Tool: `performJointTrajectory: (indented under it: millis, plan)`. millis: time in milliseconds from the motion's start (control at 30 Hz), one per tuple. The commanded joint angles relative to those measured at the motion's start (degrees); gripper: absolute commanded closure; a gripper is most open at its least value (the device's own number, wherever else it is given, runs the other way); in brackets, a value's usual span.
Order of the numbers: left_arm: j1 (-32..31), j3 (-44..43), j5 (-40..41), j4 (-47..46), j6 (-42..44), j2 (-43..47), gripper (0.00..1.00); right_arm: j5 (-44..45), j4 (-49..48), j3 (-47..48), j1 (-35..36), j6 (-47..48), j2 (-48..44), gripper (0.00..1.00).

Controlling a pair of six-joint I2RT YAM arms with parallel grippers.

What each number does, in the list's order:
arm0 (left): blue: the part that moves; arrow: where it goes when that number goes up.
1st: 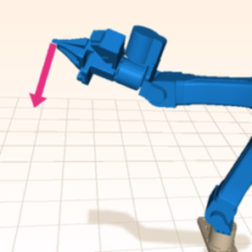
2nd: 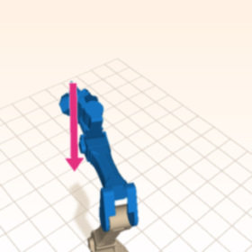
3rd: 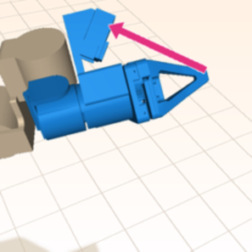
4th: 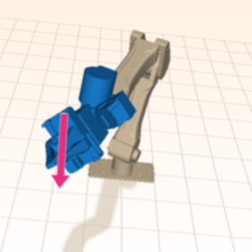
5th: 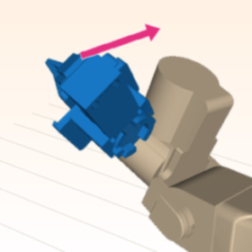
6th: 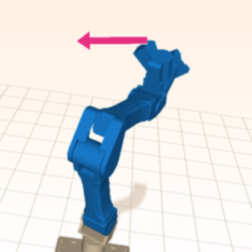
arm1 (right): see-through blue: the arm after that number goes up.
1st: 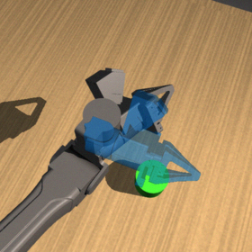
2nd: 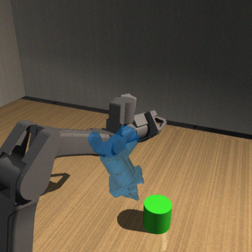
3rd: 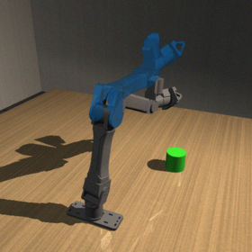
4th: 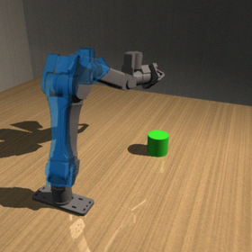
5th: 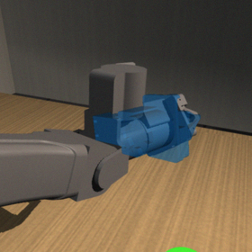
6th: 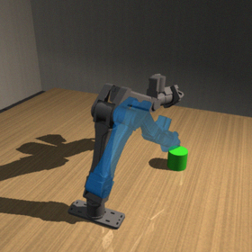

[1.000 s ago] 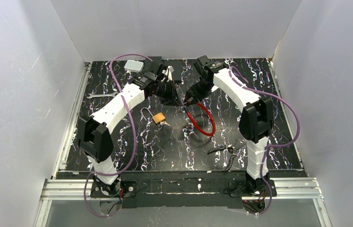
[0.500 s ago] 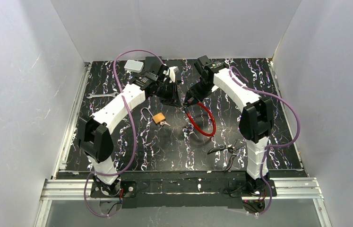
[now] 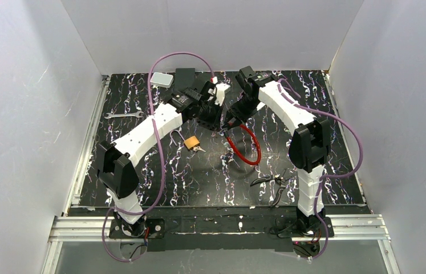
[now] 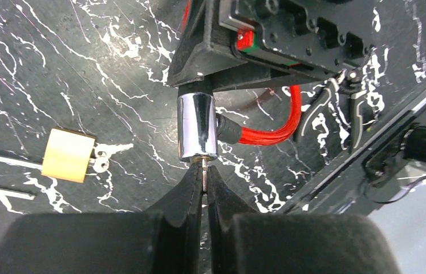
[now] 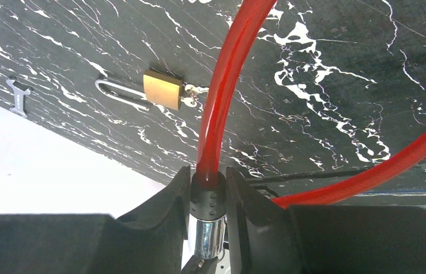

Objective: Unlock with the key

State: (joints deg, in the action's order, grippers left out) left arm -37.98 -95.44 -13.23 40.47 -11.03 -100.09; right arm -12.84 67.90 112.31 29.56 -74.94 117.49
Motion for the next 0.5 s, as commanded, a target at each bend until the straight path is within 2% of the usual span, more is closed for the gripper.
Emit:
performJointTrajectory:
  millis: [0, 133, 267, 367, 467]
  plan:
    - [-1.6, -1.1, 6.2, -1.2, 8.1, 1.9, 1.00, -2.6, 4.1, 2.6, 0.4, 2.2, -0.6, 0.99]
    - [-4.6, 1.8, 14.3, -4.2, 14.8, 3.7, 1.00, -3.1, 4.3, 2.6, 0.4, 2.3, -0.3, 0.99]
    - [-8.9, 10.5, 21.9, -14.5, 24.6, 8.4, 1.00, -3.4, 4.2, 2.9, 0.4, 2.2, -0.1, 0.99]
    - [-10.1, 15.6, 23.2, -20.5, 27.8, 11.6, 1.00, -3.4, 4.4, 3.2, 0.4, 2.1, 0.1, 0.99]
    - [-10.6, 17.1, 23.5, -22.2, 29.8, 12.6, 1.00, -3.4, 4.6, 3.4, 0.4, 2.2, 0.2, 0.99]
